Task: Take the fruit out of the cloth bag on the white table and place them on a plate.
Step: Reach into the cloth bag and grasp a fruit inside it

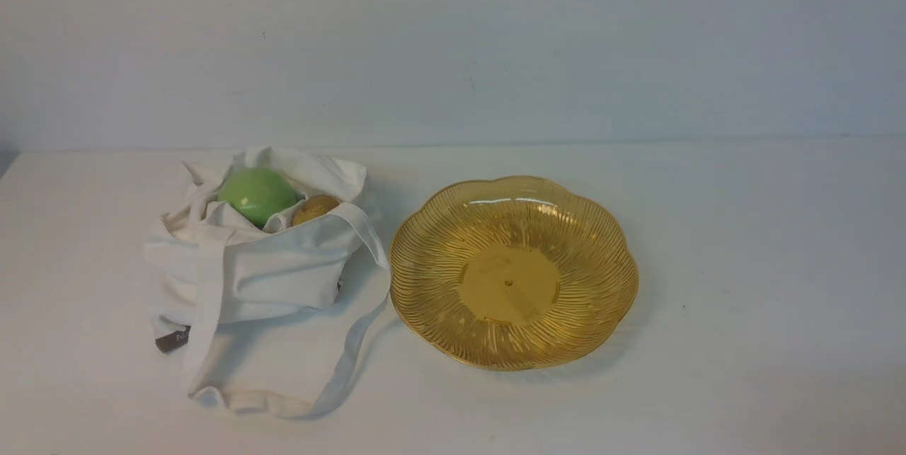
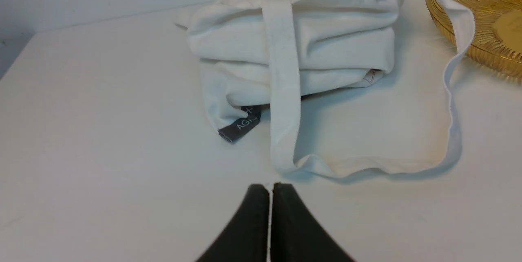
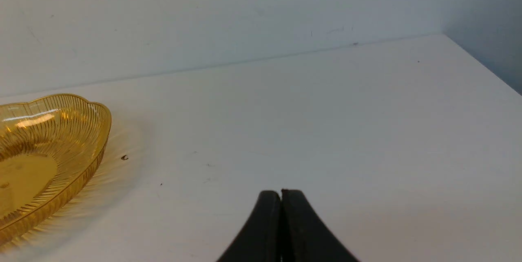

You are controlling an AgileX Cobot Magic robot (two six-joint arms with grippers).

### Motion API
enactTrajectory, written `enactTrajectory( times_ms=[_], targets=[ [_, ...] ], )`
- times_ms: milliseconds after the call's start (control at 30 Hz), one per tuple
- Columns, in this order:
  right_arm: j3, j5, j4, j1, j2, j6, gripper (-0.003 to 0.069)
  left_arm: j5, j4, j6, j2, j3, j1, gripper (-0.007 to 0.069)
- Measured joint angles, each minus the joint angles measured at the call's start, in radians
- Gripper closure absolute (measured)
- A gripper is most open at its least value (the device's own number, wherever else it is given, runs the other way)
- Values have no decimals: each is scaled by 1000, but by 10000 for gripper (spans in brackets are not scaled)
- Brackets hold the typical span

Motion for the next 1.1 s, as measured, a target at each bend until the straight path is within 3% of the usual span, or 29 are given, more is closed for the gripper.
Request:
enactTrajectory(
  times_ms=[1100],
  targets=[
    [0, 0, 0, 0, 0, 0, 674, -36, 17, 0, 0, 3, 0, 632]
  ],
)
